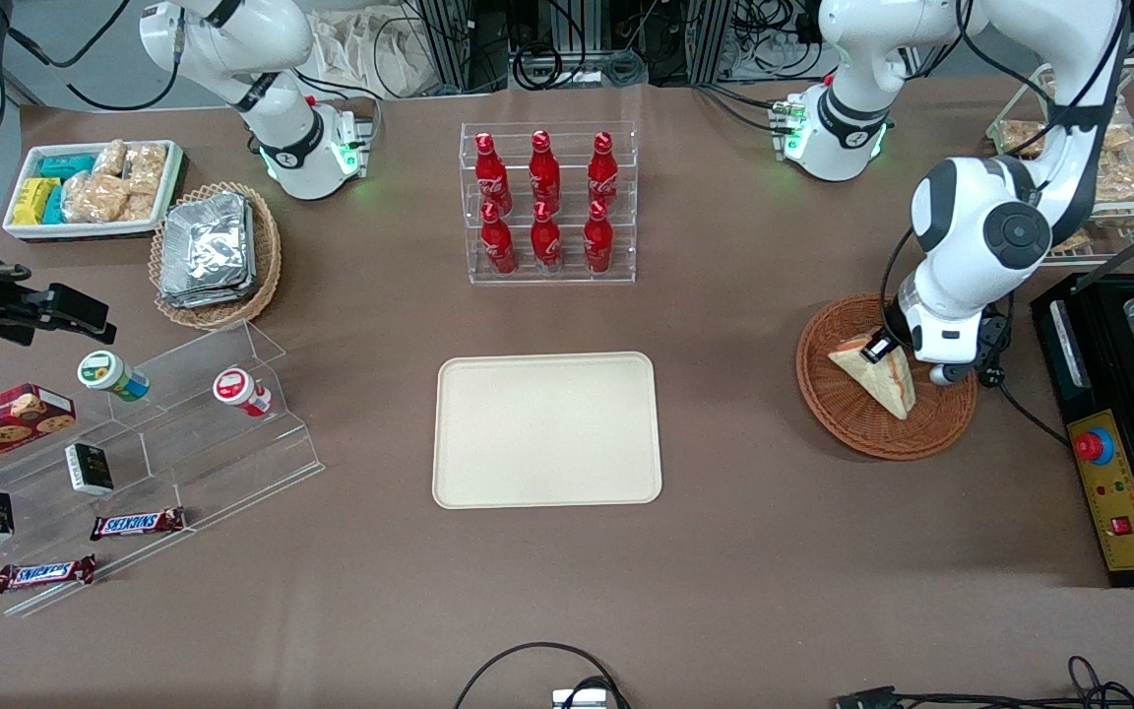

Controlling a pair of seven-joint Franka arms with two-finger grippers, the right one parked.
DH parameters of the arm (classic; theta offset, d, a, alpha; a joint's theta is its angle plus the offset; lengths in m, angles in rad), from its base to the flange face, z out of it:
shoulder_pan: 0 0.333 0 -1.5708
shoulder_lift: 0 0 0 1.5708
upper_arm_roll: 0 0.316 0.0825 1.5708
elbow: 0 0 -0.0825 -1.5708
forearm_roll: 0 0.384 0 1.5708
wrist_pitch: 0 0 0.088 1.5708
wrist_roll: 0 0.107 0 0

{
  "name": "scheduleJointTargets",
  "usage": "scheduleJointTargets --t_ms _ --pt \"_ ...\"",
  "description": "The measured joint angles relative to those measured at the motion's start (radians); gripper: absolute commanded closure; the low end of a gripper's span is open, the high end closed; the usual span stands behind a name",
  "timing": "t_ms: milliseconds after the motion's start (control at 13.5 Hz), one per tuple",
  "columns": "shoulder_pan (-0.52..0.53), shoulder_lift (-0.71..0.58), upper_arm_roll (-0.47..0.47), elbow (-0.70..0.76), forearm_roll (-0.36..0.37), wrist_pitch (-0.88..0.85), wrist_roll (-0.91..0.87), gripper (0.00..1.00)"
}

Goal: Place sandwich from basket to tray
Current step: 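Lift the sandwich out of the basket with the left gripper, then carry the held sandwich toward the cream tray with the left gripper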

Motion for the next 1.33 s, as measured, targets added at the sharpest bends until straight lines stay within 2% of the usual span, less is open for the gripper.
scheduleJointTargets --t_ms 222,370,815,1333 --pt "-0.001 -0.028 -0.033 0.147 0.001 -0.199 0.074 0.71" --pt "-0.001 -0.028 -0.059 0.227 0.001 -0.262 0.108 0.71" --pt "-0.002 -0.001 -0.189 0.310 0.001 -0.272 0.114 0.75" --pt "-0.003 0.025 -0.329 0.355 0.021 -0.272 0.192 0.75"
